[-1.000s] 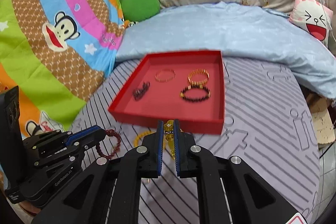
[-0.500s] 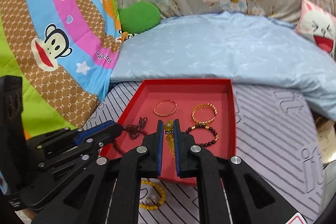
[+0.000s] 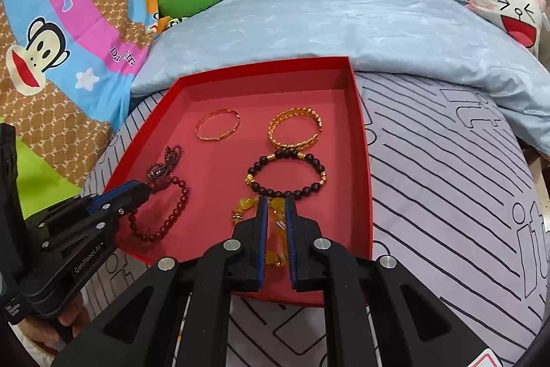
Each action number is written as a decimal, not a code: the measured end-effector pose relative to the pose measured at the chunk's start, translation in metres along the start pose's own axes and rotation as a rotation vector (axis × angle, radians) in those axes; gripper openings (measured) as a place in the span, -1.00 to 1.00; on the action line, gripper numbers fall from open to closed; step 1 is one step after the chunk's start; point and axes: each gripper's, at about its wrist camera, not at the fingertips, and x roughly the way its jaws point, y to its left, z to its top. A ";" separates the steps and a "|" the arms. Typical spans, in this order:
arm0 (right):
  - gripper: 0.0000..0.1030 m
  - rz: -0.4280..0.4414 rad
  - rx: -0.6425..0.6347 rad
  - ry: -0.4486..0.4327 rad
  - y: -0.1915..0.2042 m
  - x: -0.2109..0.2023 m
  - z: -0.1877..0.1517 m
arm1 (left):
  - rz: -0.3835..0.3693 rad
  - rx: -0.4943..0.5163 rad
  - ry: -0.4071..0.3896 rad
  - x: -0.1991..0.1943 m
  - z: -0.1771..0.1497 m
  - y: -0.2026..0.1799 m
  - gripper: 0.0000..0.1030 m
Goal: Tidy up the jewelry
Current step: 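Carry both bracelets over the red tray with both tools, then open both tools to release the bracelets into the tray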
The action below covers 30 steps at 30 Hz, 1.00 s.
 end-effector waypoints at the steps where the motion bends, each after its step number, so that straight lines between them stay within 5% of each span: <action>1: -0.59 -0.018 -0.011 -0.013 0.002 -0.002 -0.001 | 0.010 -0.006 -0.011 -0.002 0.000 0.002 -0.32; 4: -0.31 -0.031 -0.024 -0.042 0.004 -0.011 -0.001 | 0.036 -0.023 -0.062 -0.013 0.002 0.006 -0.11; 14: -0.27 -0.001 -0.049 -0.065 0.018 -0.043 -0.015 | 0.107 -0.026 -0.099 -0.049 -0.011 0.016 -0.05; 30: -0.27 0.039 -0.050 0.042 0.042 -0.034 -0.071 | 0.118 -0.091 0.003 -0.062 -0.090 0.029 -0.05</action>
